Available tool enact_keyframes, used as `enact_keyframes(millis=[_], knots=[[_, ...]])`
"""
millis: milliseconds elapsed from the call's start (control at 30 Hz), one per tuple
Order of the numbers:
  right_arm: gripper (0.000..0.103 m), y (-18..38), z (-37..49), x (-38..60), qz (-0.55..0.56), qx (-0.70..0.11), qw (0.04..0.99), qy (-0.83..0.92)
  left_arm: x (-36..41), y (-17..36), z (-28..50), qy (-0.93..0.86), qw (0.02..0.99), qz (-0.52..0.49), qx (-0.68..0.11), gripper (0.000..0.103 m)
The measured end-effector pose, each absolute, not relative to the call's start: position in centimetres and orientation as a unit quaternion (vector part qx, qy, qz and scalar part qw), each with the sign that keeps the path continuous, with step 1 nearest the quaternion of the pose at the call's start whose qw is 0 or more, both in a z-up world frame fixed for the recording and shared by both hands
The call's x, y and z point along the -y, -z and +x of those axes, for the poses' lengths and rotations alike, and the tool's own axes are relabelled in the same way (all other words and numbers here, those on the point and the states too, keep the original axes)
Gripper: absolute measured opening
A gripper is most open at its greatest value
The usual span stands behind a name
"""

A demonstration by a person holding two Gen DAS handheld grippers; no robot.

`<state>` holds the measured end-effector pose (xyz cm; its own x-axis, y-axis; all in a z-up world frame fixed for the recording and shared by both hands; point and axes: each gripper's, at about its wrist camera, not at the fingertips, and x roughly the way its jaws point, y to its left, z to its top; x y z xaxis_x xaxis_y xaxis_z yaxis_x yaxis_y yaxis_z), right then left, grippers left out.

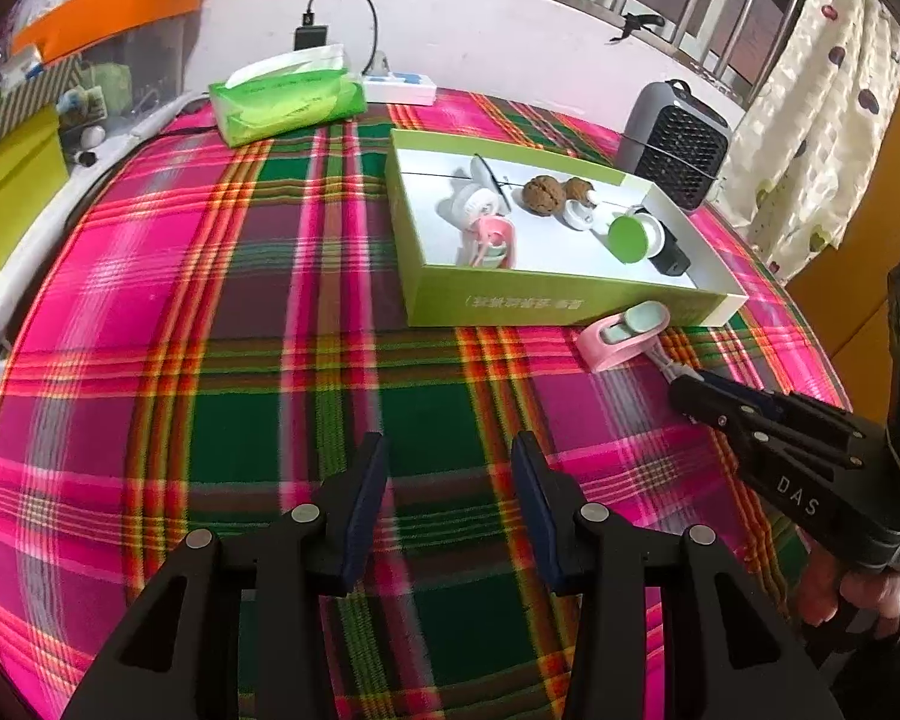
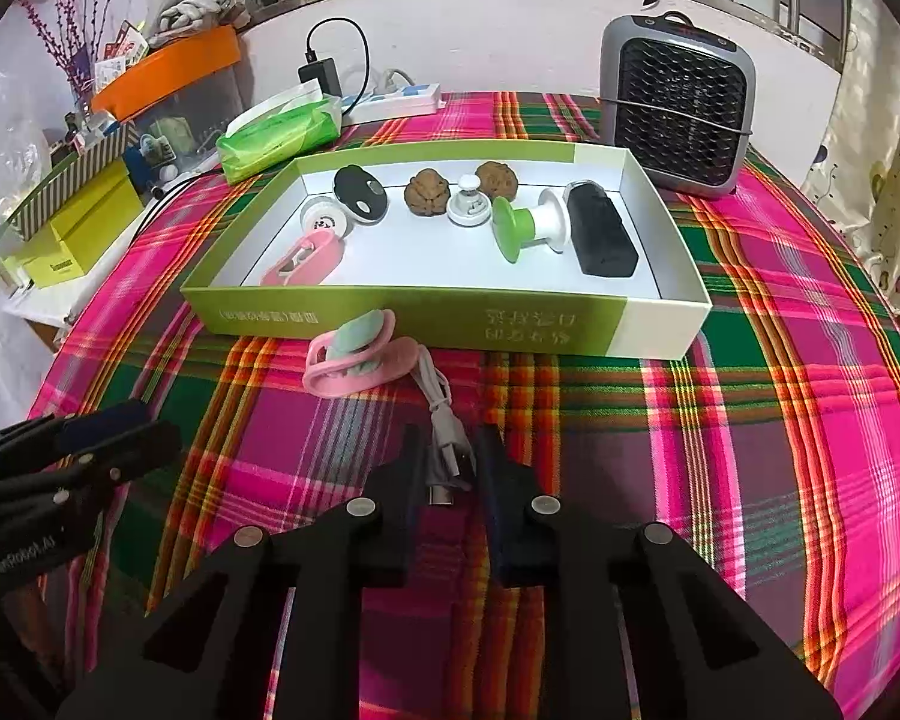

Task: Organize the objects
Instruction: 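Grasp the white cable attached to the pink clip with the right tool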

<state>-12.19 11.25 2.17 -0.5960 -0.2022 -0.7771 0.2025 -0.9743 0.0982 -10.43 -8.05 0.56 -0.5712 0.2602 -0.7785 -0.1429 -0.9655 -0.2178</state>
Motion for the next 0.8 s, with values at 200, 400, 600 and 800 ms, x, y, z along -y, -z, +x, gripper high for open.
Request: enact_keyframes(millis=[200, 400, 600, 800], knots=[[0.017, -2.2, -11.8, -12.3, 0.434, 0.004, 0.111, 0.894, 6.1, -1.0, -11.0, -0.883, 0.151, -0.442, 0.048, 0.040], [0.017, -2.2, -11.5, -13.8, 0.436, 0.011, 0.100, 0.894, 4.1, -1.8, -12.2, -0.883, 0.194, -0.425, 0.039, 0.041], [0.017, -2.3, -11.3, -15.5, 0.438, 0.020, 0.089, 0.895, 2.2, -2.1, -13.5, -0.880, 0.228, -0.416, 0.025, 0.043], [0.017, -2.5, -11.3, -16.7, 0.436, 0.025, 0.082, 0.896, 0.5, -1.7, -14.3, -0.874, 0.251, -0.416, 0.018, 0.043]])
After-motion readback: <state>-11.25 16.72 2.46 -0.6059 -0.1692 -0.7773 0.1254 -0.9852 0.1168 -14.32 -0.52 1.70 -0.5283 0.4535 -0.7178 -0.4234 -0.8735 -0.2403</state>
